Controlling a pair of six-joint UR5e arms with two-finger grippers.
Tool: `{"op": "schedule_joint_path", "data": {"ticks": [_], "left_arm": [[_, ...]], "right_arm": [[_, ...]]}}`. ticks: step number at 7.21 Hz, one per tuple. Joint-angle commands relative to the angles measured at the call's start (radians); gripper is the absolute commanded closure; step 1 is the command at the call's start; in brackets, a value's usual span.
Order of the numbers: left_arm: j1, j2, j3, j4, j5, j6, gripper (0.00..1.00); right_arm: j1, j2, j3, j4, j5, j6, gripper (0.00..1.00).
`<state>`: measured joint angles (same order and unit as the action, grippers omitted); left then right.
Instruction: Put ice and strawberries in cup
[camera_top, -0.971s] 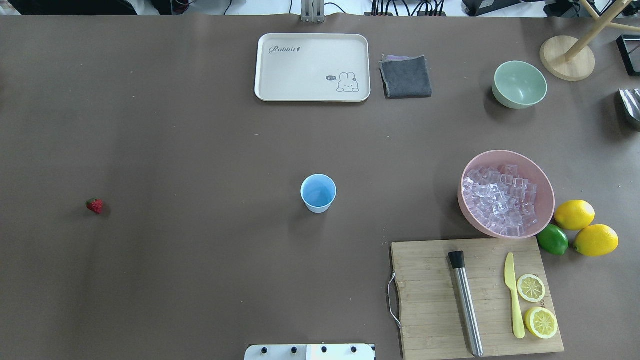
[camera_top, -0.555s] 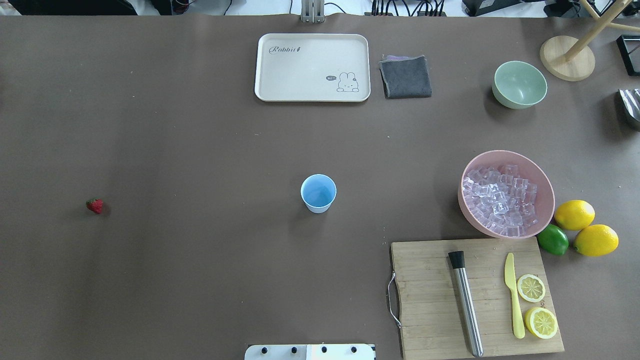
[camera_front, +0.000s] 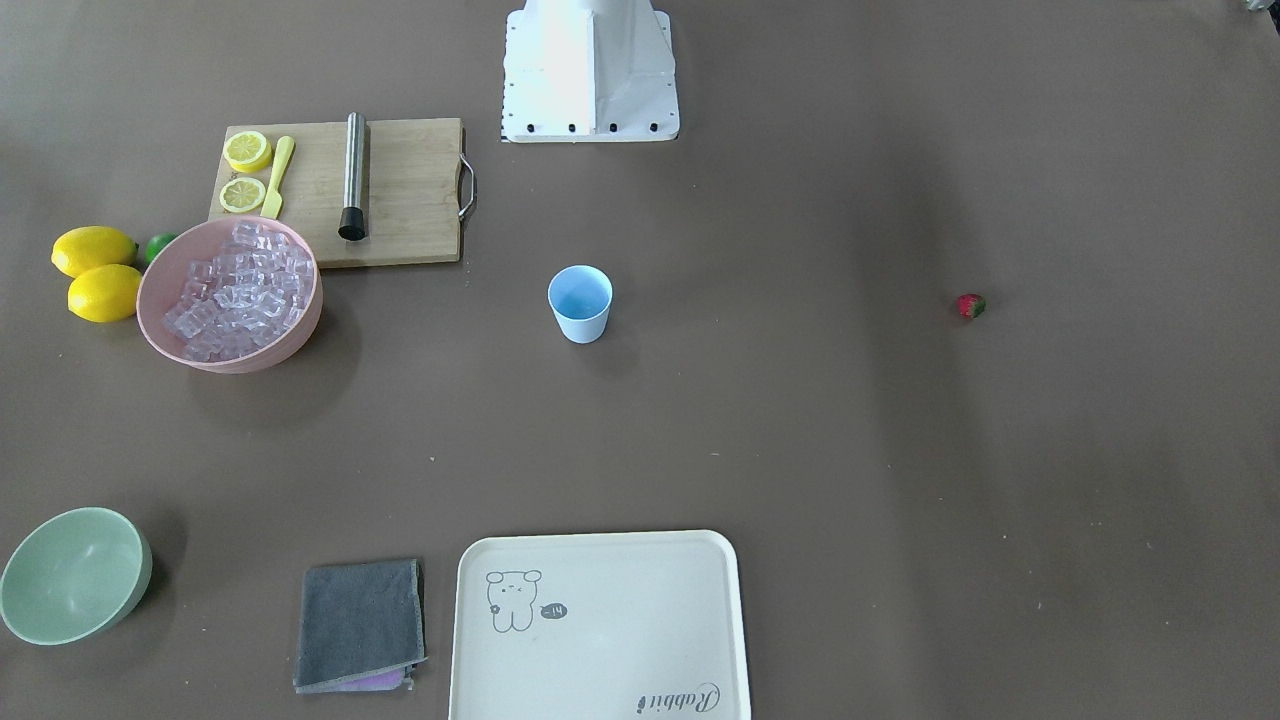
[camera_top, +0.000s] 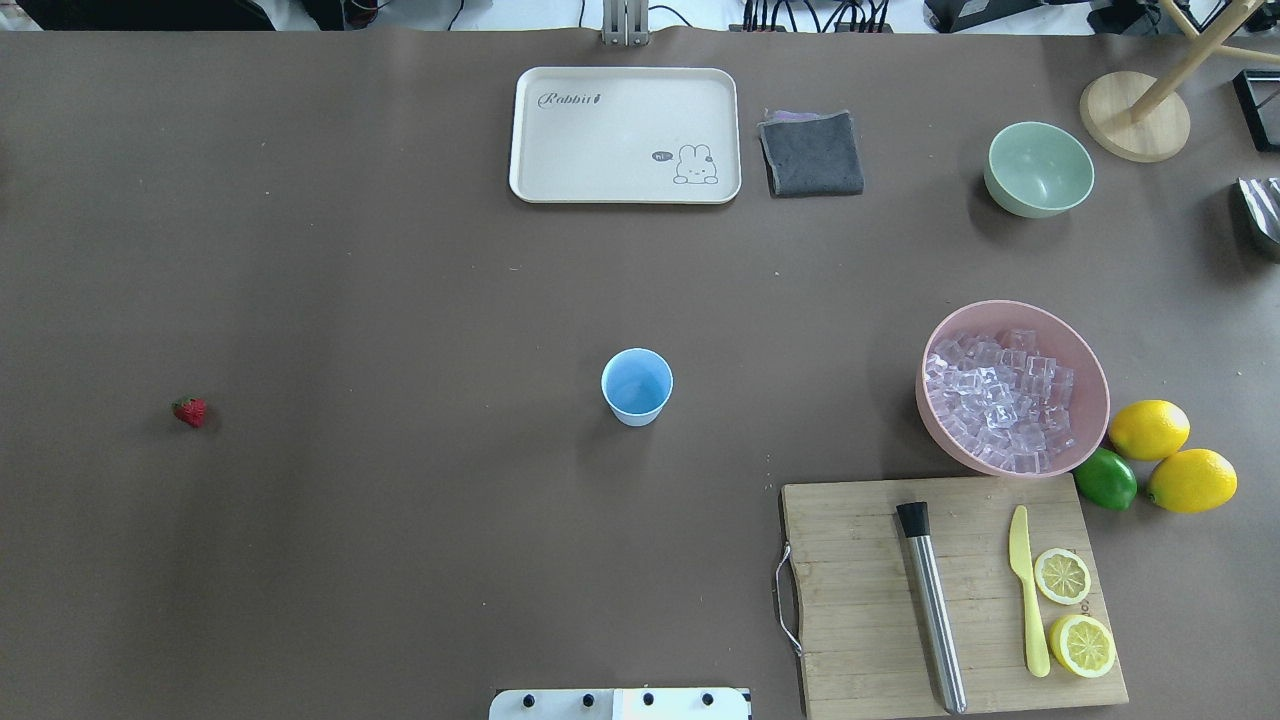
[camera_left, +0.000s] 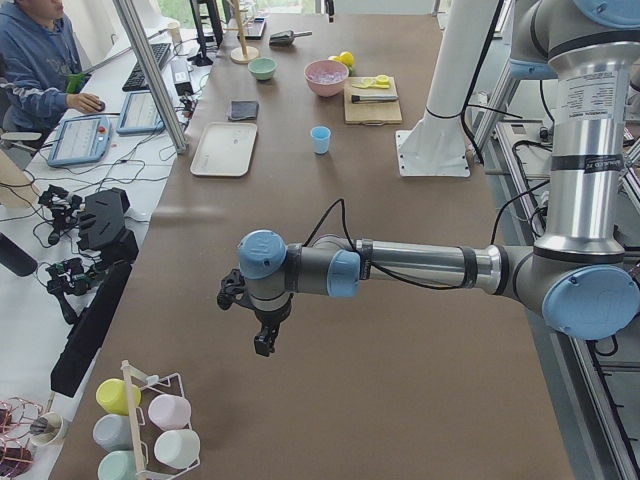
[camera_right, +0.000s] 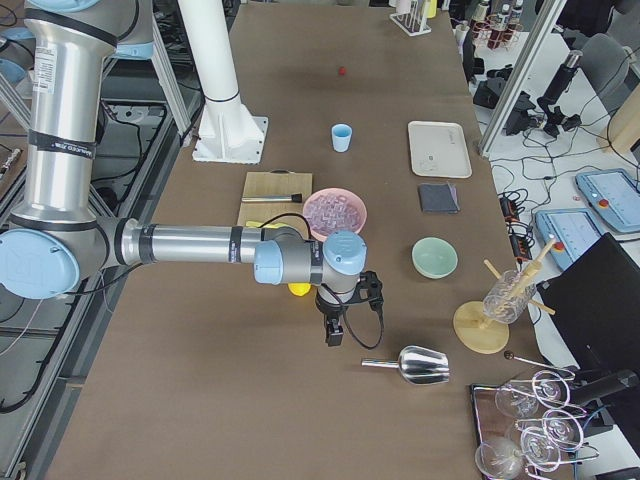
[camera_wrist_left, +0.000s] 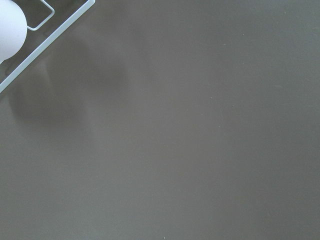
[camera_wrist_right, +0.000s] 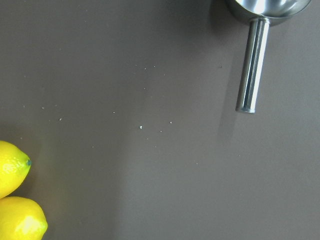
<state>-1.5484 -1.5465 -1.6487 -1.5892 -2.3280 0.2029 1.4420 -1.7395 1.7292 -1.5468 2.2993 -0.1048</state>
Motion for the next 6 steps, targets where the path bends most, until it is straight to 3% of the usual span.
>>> {"op": "schedule_joint_path", "data": {"ticks": [1, 3, 5, 6], "left_arm": [[-0.001, -0.012, -0.019, -0.002, -0.008, -0.003, 0.02], [-0.001, -0.026, -0.043, -0.005, -0.01, -0.003, 0.02], [0.005, -0.078, -0.016, -0.119, -0.014, -0.01, 0.02], [0.005, -0.078, -0.019, -0.127, -0.069, -0.007, 0.02]], "right_arm": [[0.0, 0.001, 0.006, 0.001, 0.0, -0.001, 0.0], [0.0, -0.002, -0.006, 0.052, 0.003, 0.0, 0.0], [0.003, 0.005, 0.004, 0.122, -0.003, 0.051, 0.0], [0.003, 0.035, 0.029, 0.122, -0.015, 0.119, 0.0]]}}
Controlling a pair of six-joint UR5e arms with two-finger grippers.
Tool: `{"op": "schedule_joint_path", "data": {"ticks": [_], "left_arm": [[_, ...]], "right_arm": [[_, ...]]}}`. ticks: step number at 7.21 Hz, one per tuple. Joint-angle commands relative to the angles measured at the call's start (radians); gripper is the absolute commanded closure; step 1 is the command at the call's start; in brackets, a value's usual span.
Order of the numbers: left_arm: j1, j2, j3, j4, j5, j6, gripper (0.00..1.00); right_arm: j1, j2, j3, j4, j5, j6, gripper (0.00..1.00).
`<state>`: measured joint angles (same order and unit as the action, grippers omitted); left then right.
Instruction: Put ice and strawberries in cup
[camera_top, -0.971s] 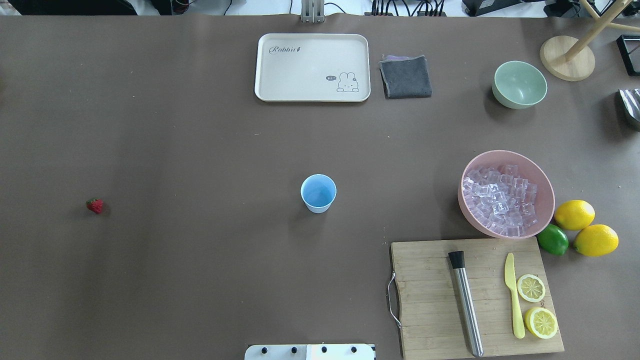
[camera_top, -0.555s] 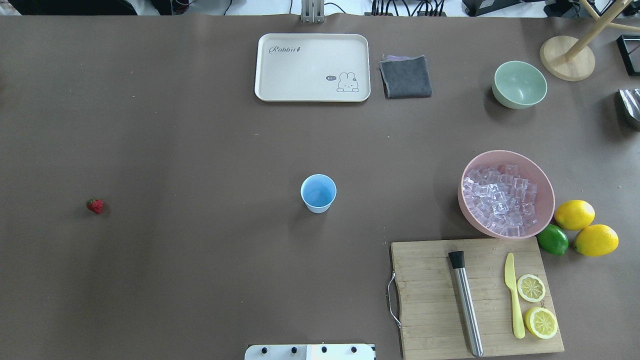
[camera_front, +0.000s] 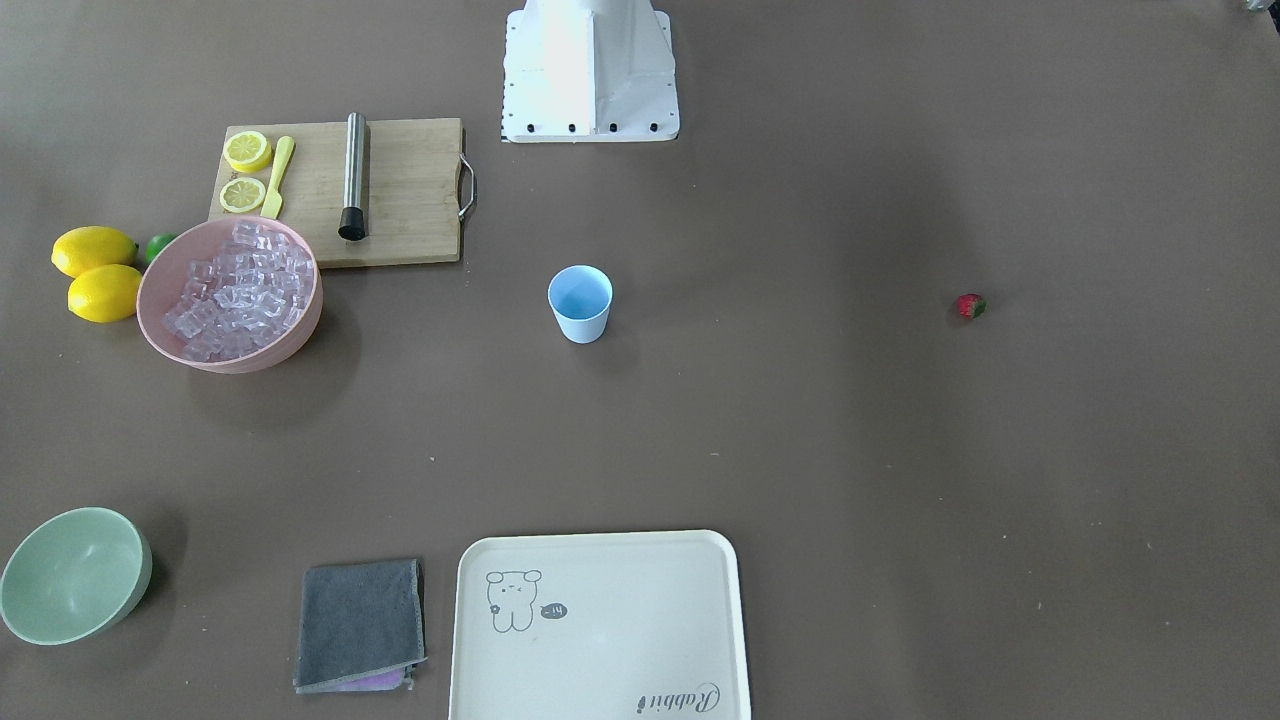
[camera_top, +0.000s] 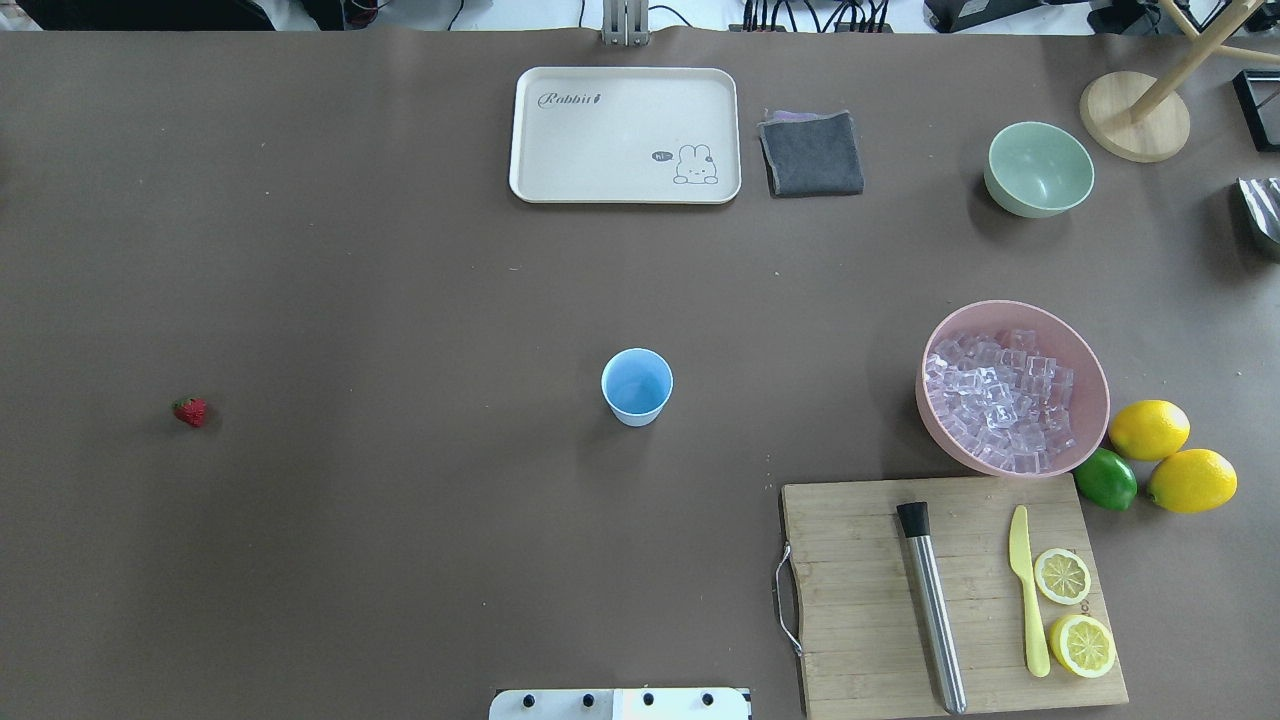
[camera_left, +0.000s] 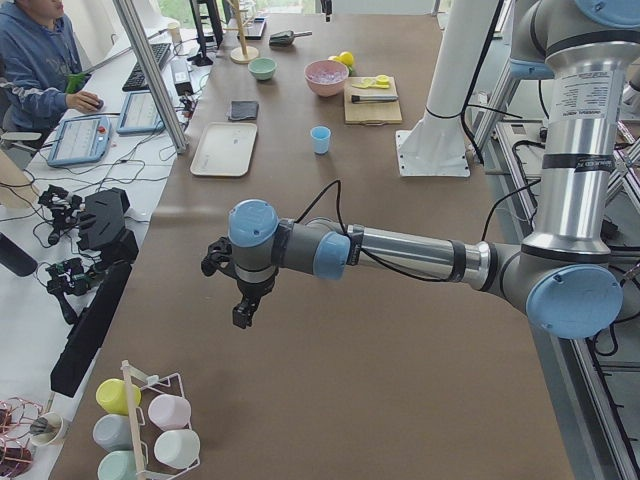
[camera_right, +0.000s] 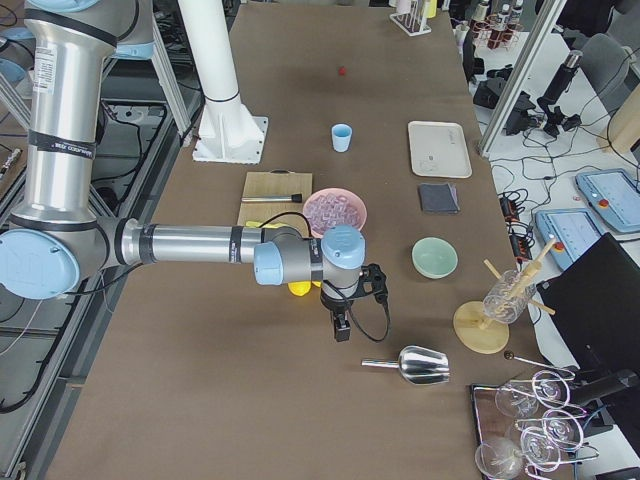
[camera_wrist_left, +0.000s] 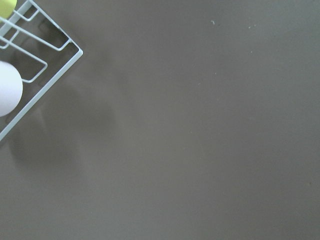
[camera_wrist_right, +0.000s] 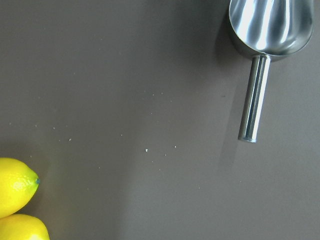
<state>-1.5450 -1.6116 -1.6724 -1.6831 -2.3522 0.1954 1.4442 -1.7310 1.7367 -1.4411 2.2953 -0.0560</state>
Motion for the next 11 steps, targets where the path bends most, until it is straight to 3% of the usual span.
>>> {"op": "schedule_joint_path", "data": {"ticks": [1, 3, 5, 9, 11], "left_arm": [[0.018, -0.013, 0.02, -0.033, -0.074, 0.004, 0.02], [0.057, -0.017, 0.037, -0.046, -0.075, 0.004, 0.02], [0.062, -0.017, 0.033, -0.104, -0.078, 0.001, 0.02], [0.126, -0.022, 0.034, -0.104, -0.096, -0.001, 0.02], [0.141, -0.016, 0.04, -0.106, -0.104, -0.001, 0.02]], "right_arm": [[-0.002, 0.056, 0.039, 0.014, -0.01, 0.19, 0.0], [-0.074, 0.096, 0.099, 0.01, 0.001, 0.344, 0.0], [-0.219, 0.116, 0.183, 0.011, -0.016, 0.601, 0.0], [-0.47, 0.166, 0.245, 0.043, -0.121, 0.977, 0.0], [-0.592, 0.189, 0.239, 0.103, -0.221, 1.135, 0.03]]}}
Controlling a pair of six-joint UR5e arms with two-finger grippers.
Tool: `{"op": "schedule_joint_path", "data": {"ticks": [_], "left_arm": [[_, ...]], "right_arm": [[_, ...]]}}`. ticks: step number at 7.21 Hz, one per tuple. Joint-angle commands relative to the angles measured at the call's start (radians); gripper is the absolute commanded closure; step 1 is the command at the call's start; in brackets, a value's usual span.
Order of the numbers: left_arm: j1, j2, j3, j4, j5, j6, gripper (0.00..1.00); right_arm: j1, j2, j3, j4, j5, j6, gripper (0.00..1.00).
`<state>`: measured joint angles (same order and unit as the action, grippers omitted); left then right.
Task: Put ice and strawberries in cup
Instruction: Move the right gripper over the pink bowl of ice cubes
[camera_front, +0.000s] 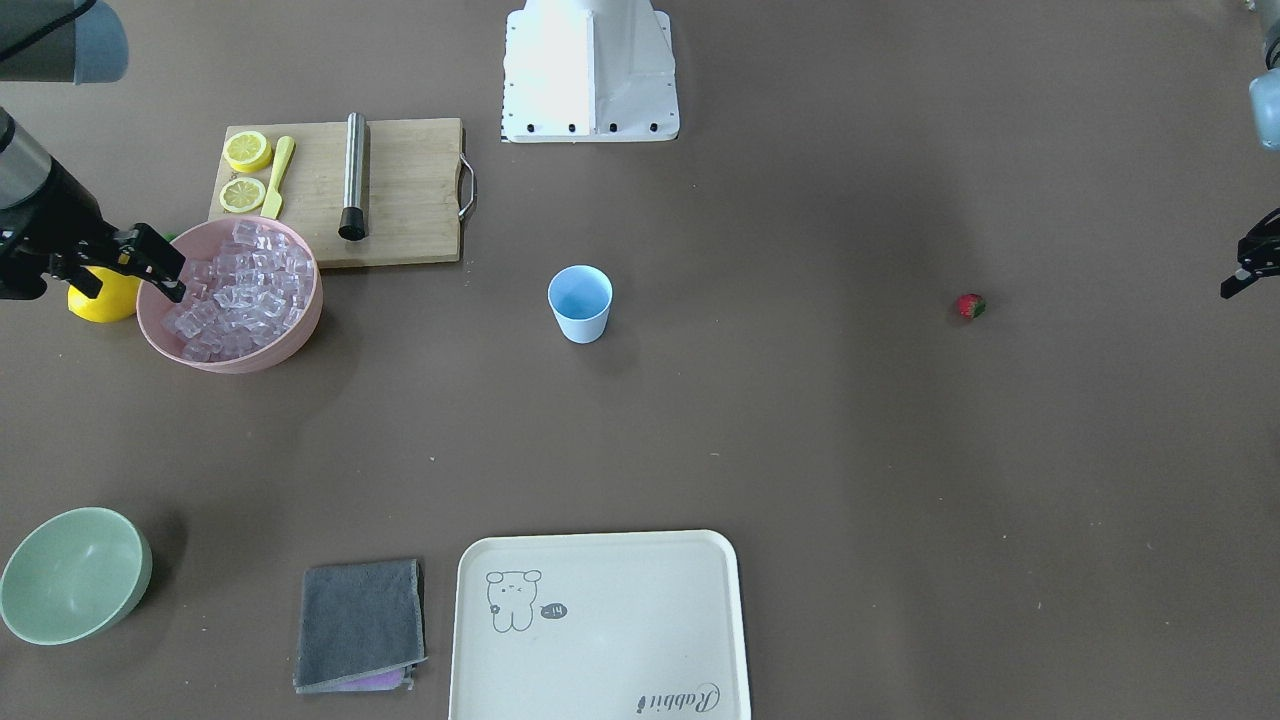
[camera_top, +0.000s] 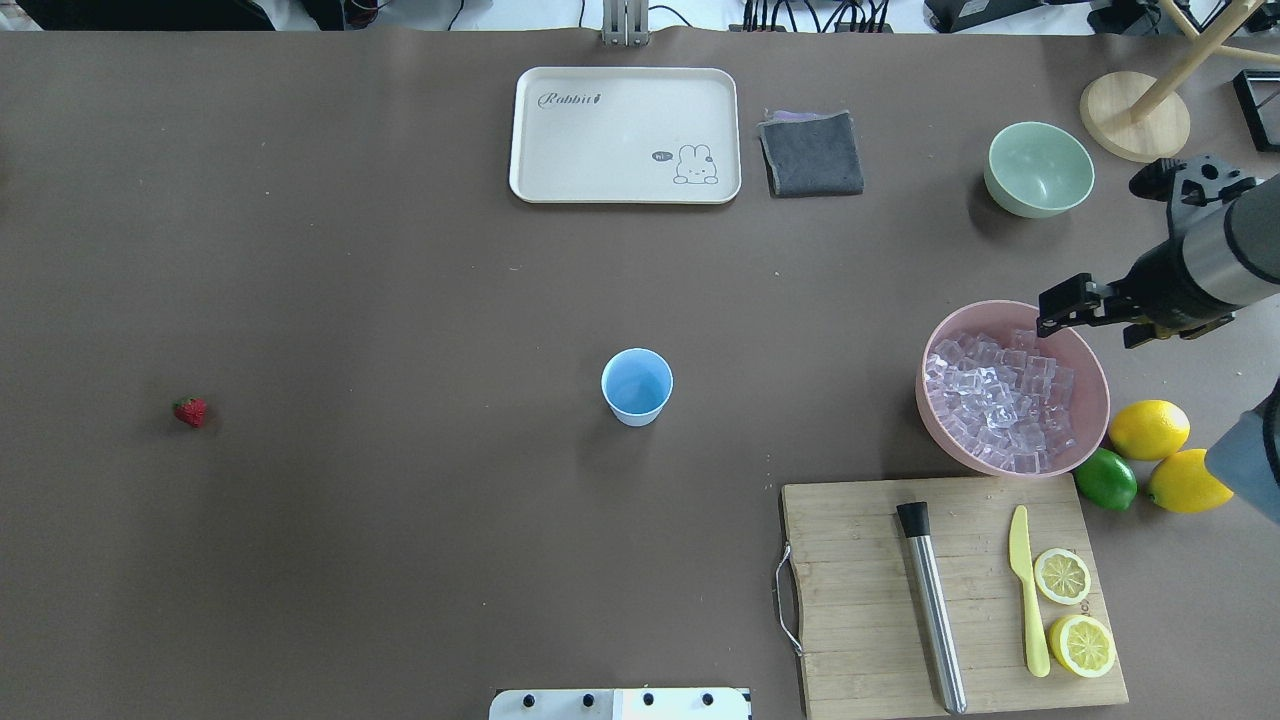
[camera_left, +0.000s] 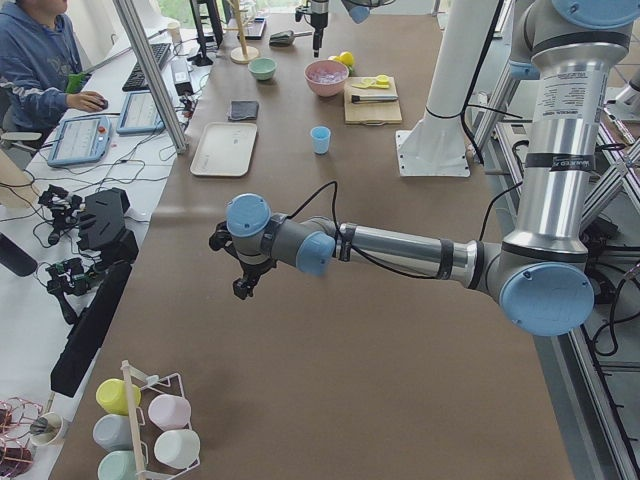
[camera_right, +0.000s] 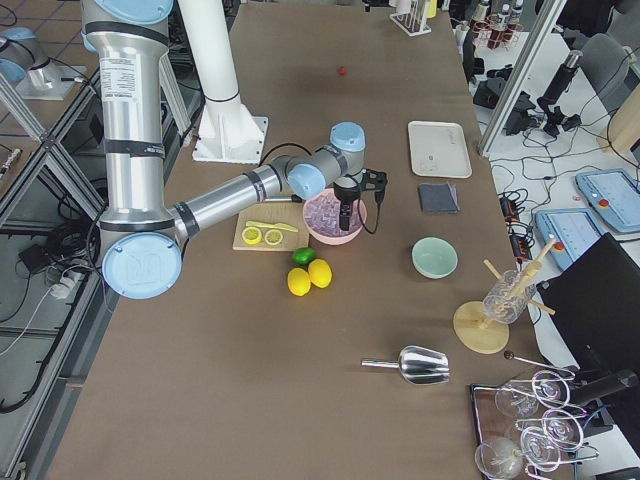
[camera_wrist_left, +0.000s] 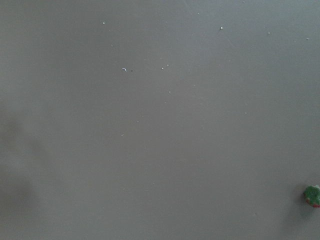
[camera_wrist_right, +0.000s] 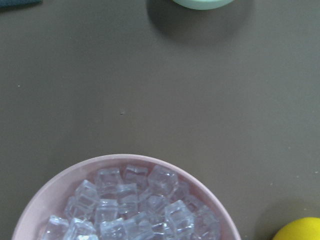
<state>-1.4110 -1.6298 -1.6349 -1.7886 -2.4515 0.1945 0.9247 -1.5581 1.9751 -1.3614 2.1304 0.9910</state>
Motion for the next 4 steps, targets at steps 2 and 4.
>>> {"op": "schedule_joint_path", "data": {"ticks": [2, 4], "left_arm": [[0.007, 0.002, 0.003, 0.0, -0.004, -0.001, 0.02], [0.007, 0.004, 0.001, 0.0, -0.004, 0.0, 0.02]], "right_arm": [[-0.128, 0.058, -0.024, 0.024, -0.107, 0.158, 0.13], [-0.162, 0.064, -0.038, 0.024, -0.138, 0.159, 0.17]]}}
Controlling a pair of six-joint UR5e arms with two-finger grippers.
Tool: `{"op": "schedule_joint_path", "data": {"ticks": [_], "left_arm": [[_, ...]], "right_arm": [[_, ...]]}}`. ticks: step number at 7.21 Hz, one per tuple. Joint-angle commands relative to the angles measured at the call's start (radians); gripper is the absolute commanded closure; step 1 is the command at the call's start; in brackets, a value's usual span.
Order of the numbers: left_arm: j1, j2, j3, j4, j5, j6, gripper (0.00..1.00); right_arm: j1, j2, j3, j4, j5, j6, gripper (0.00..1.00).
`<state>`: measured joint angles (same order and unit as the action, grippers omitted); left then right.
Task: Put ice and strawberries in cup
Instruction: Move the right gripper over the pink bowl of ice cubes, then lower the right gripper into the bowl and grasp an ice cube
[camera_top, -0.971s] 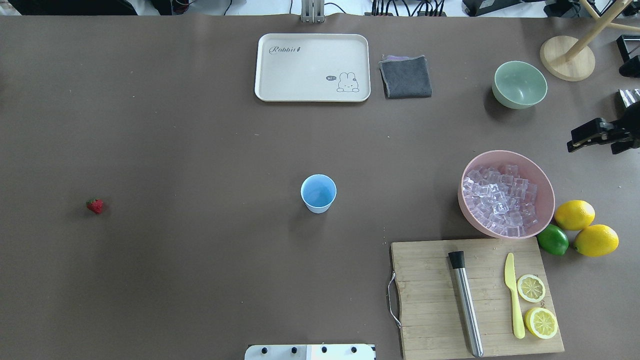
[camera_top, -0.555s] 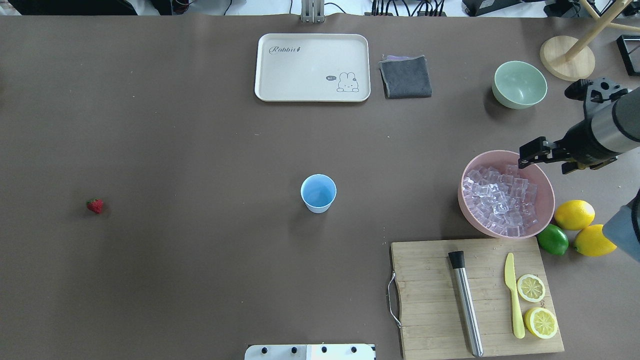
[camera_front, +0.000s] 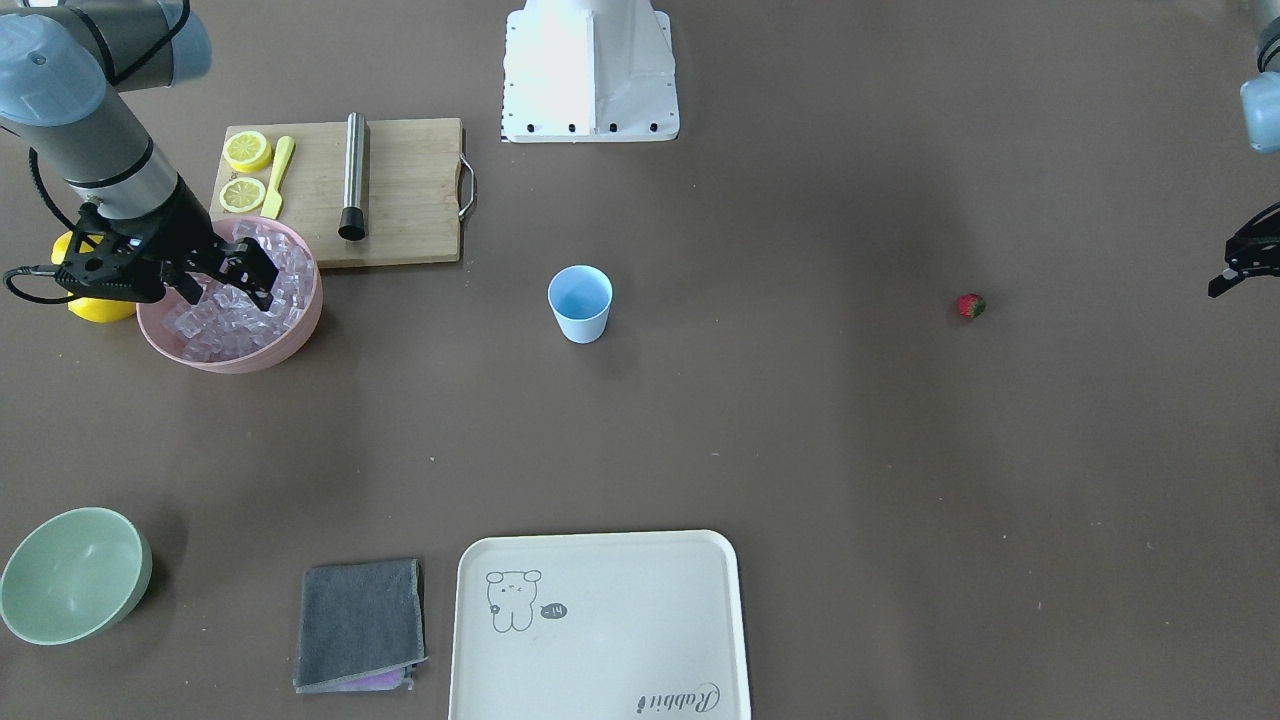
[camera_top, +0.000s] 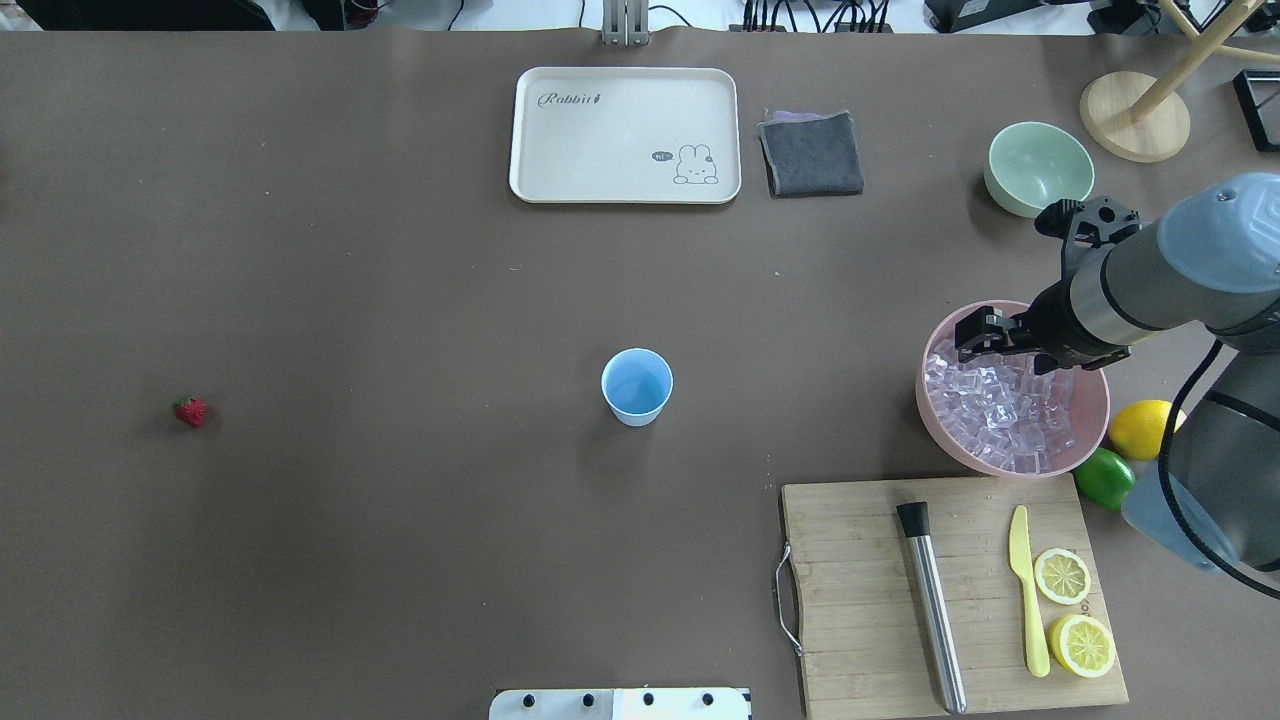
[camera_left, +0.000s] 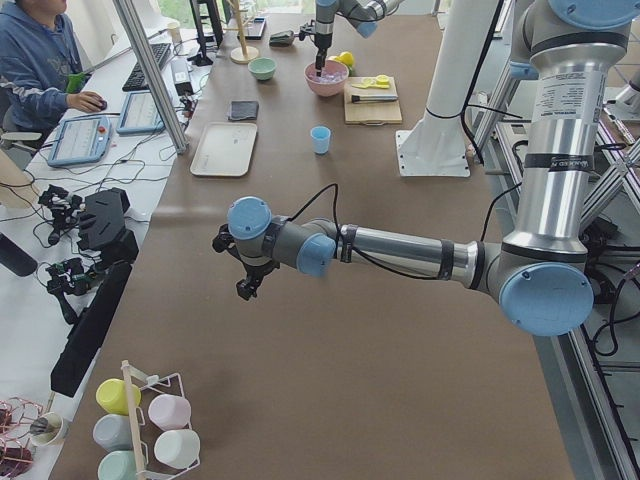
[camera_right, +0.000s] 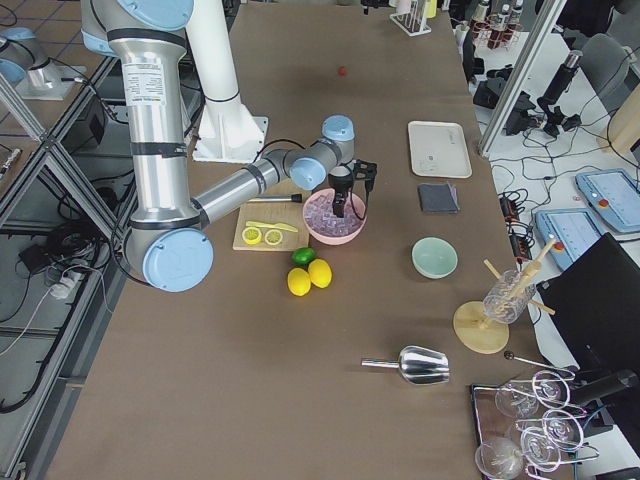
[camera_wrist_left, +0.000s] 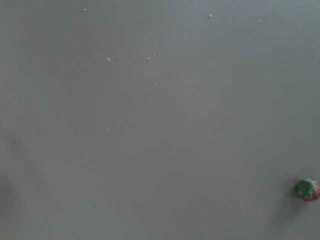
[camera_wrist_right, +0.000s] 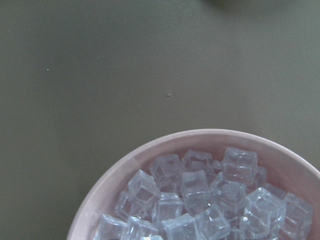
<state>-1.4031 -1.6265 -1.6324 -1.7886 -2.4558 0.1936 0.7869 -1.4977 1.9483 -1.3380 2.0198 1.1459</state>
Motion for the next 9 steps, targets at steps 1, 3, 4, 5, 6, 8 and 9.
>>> {"op": "schedule_joint_path", "data": {"ticks": [1, 3, 4, 5, 6, 8, 9], "left_arm": [[0.001, 0.001, -0.001, 0.0, 0.0, 0.001, 0.02], [0.001, 0.001, -0.001, 0.0, 0.0, 0.0, 0.02], [0.0, 0.001, -0.001, 0.0, 0.0, 0.0, 0.02], [0.0, 0.001, -0.001, 0.0, 0.0, 0.0, 0.02], [0.001, 0.001, -0.001, 0.0, 0.0, 0.0, 0.02], [0.0, 0.001, -0.001, 0.0, 0.0, 0.001, 0.02], [0.0, 0.001, -0.003, 0.0, 0.0, 0.001, 0.02]], "right_arm": [[-0.046, 0.004, -0.014, -0.001, -0.045, 0.005, 0.17], [-0.061, 0.001, -0.016, -0.001, -0.05, 0.005, 0.17], [-0.066, 0.0, -0.016, -0.001, -0.052, 0.005, 0.17], [-0.067, -0.001, -0.019, -0.001, -0.053, 0.005, 0.25], [-0.071, -0.001, -0.02, -0.001, -0.053, 0.003, 0.42], [-0.074, -0.004, -0.02, -0.001, -0.052, 0.003, 0.78], [-0.072, -0.003, -0.016, -0.004, -0.05, 0.003, 1.0]]}}
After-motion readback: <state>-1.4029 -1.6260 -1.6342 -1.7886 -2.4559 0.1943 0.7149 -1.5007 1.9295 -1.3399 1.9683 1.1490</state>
